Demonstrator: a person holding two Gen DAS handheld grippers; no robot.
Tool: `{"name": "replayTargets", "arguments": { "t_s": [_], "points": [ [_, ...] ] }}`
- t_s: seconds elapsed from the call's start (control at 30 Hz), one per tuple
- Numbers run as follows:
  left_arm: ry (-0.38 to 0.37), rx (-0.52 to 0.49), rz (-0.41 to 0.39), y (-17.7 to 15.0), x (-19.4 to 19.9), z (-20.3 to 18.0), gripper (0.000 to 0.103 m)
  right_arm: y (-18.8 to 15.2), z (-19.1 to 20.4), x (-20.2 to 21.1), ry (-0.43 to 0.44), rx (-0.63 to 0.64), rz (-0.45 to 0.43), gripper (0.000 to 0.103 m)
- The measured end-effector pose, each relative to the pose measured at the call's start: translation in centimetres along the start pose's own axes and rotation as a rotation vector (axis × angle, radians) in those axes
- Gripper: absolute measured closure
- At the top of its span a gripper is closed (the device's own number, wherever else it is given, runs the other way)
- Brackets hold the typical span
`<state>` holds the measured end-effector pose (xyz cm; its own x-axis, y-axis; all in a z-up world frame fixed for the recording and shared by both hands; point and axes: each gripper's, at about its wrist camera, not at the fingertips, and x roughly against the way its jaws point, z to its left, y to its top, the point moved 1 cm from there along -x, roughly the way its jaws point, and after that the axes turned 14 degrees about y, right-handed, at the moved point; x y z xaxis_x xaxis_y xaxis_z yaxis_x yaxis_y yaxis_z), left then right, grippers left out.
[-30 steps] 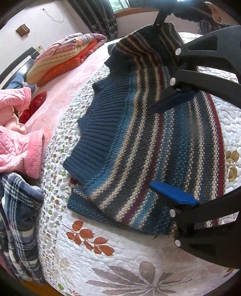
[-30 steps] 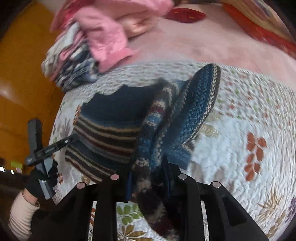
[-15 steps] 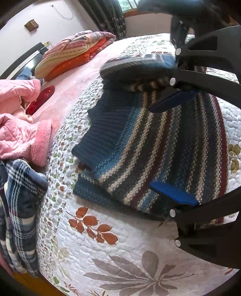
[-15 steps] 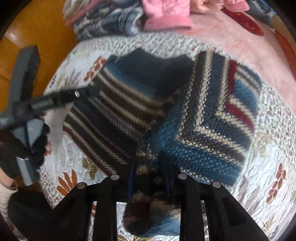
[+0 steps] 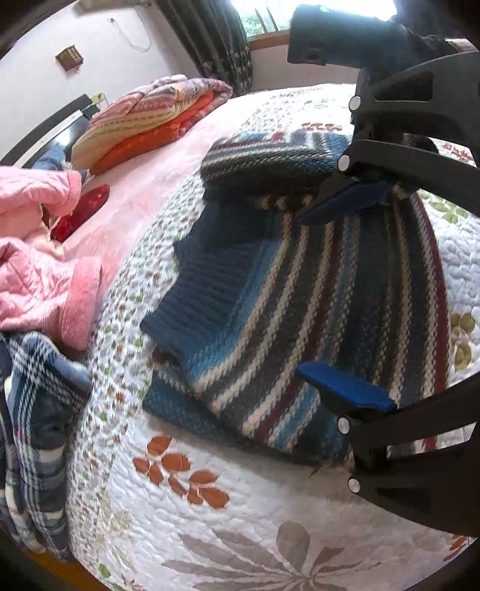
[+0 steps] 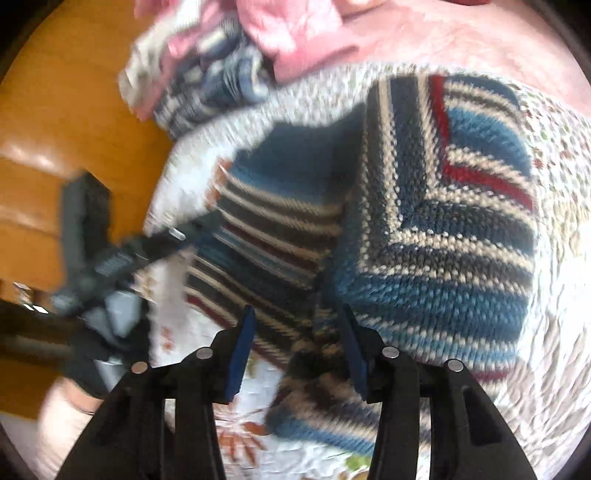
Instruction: Fold small clothes
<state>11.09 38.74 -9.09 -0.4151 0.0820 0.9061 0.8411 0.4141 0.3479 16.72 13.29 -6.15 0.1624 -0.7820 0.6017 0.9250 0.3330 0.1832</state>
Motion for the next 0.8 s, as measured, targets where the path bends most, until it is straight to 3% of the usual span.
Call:
{"name": "replayTargets", "arguments": {
  "t_s": [0.17,0.37,0.53,0.63,0.8],
  "points": [
    [-0.077,-0.034,0.018,-0.5,-0.1,-3.0,0.024,-1.6,-0.5,6.3,-0.006,-0.019,-0.096,0.056],
    [-0.115,-0.104,0.071,-1.3,-1.4,-6.2,0.02,-5.6,-5.7,10.9,-0.064,-0.104,-0.157,0.055],
    [-0.109,-0.159,0.126,-1.9,-3.6,-8.3,0.02,-6.9,-10.7,9.8,-0.082,-0.237,-0.115,0.056],
    [-0.087,-0.177,0.139,-1.9,-4.8,-9.1,0.02,-6.2,-10.7,9.1,-0.067,-0.209,-0.099,0.056],
    [-0.119,-0.164,0.164,-1.8,-6.3,-10.5,0.02,-5.6,-10.1,8.7,-0.067,-0.165,-0.094,0.055]
  ]
}}
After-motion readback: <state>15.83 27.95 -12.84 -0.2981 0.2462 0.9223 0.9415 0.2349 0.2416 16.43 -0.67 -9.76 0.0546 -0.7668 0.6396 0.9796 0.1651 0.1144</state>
